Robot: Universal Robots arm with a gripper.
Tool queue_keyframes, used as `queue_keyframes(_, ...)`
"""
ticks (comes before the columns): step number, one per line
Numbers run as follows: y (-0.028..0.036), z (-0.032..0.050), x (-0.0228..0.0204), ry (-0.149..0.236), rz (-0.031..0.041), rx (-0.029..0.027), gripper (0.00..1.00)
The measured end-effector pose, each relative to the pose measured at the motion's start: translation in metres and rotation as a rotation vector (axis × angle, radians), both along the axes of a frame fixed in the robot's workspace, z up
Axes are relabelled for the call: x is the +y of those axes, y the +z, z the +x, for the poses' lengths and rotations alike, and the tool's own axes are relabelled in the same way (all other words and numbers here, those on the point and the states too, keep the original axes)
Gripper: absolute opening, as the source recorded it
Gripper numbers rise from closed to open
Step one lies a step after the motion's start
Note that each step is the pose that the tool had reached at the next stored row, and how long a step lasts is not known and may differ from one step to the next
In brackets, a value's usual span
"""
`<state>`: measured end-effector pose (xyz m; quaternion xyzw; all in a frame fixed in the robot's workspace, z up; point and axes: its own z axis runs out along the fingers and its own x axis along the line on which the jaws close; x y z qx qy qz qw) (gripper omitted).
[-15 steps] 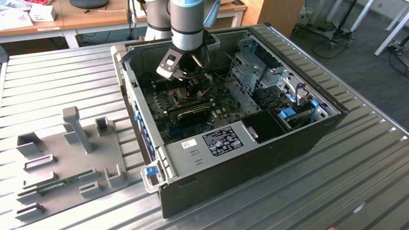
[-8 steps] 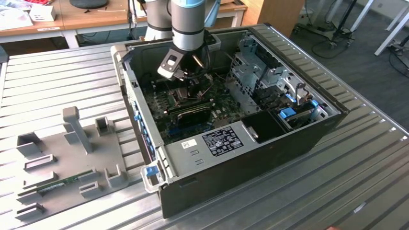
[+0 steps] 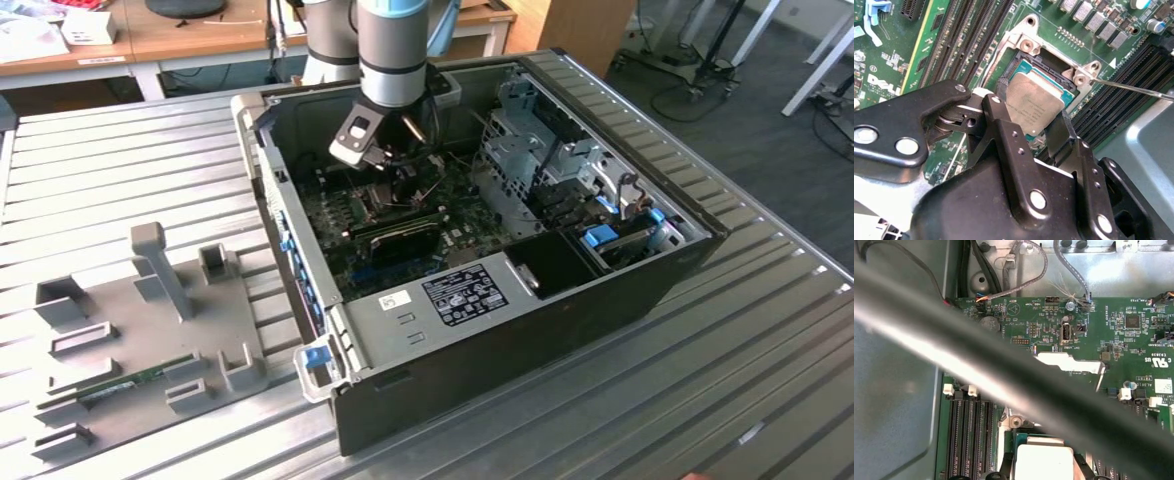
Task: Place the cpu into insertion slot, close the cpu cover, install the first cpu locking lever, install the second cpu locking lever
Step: 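Place the cpu into insertion slot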
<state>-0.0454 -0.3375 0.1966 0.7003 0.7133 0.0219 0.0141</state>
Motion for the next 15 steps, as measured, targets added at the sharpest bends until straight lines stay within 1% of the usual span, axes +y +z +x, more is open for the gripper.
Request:
queue_keyframes(5, -0.0002, 0.0000, 0.0000, 0.003, -0.0003, 0.0001, 0.55)
queue_keyframes(10, -0.0002, 0.0000, 0.0000, 0.037, -0.0001, 0.0000, 0.55)
queue_keyframes(15, -0.0002, -0.0010, 0.0000, 0.049, -0.0001, 0.0000, 0.55)
